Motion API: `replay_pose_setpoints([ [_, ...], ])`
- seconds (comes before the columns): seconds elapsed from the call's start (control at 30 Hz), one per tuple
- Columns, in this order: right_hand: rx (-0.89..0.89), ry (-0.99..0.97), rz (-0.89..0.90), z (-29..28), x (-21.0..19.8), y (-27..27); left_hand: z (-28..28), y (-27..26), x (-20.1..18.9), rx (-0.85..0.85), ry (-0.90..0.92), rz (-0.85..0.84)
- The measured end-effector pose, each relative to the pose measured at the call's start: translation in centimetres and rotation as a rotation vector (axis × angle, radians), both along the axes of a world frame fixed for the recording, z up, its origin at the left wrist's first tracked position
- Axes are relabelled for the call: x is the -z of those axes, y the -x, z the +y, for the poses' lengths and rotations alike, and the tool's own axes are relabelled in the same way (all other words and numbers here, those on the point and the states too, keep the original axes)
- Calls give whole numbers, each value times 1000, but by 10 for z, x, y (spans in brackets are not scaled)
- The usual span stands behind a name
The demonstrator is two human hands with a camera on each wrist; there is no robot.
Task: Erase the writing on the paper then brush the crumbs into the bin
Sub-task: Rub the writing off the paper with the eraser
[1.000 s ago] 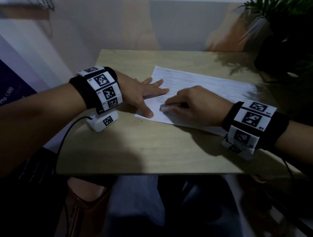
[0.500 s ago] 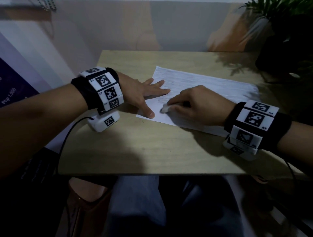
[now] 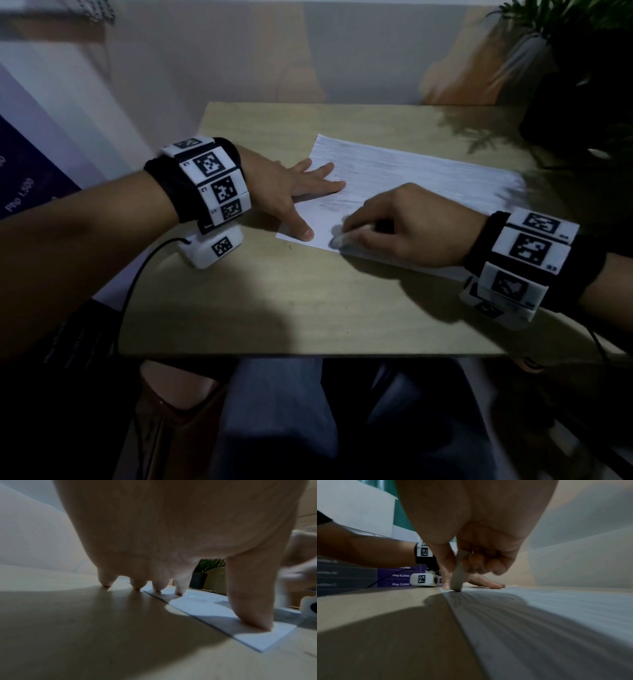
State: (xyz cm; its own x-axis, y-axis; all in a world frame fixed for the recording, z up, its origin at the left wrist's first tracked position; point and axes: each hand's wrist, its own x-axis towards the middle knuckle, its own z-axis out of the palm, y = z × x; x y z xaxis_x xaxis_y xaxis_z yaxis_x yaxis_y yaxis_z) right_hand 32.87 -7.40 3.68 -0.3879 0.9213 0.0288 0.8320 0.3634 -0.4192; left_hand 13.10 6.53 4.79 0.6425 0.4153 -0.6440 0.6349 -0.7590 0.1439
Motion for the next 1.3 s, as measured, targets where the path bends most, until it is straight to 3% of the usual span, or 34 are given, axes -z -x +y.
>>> replay_pose_setpoints([
  [0.07, 30, 22, 40, 0, -2, -1, -1, 0, -1, -1, 2, 1],
  [0.17, 151, -82, -45, 6, -2, -8, -2, 0, -2, -6, 7, -5],
  [0.23, 106, -101, -87, 5, 0, -8, -2, 0, -2, -8, 8, -7],
  [0.33, 6, 54, 52, -3, -2, 0, -1, 0, -1, -9, 7, 0],
  [0.4, 55, 47, 67, 1, -2, -2, -1, 0, -2, -10, 8, -1],
  [0.53, 107, -110, -70, 6, 1, -8, -2, 0, -3, -16, 15, -11],
  [0.67, 11, 50, 45, -1, -1, -3, 0, 1, -1, -14, 17, -7],
  [0.83, 127, -116, -81, 7, 3, -11, -1, -1, -1, -17, 16, -14],
  [0.93, -3, 3, 8, -2, 0, -5, 0, -1, 0, -13, 15, -8],
  [1.0, 28, 40, 42, -1, -2, -6, 1, 0, 0, -12, 12, -9],
  [1.1, 152, -81, -58, 6, 1, -11, 1, -1, 1, -11, 12, -12],
  [1.17, 119, -100, -95, 4, 1, -10, 1, -1, 1, -5, 9, -11],
  [1.23, 31, -5, -39, 1, 1, -7, 1, -1, 1, -2, 7, -5],
  [1.3, 50, 55, 12, 1, 0, -5, 1, -1, 1, -3, 6, -4],
])
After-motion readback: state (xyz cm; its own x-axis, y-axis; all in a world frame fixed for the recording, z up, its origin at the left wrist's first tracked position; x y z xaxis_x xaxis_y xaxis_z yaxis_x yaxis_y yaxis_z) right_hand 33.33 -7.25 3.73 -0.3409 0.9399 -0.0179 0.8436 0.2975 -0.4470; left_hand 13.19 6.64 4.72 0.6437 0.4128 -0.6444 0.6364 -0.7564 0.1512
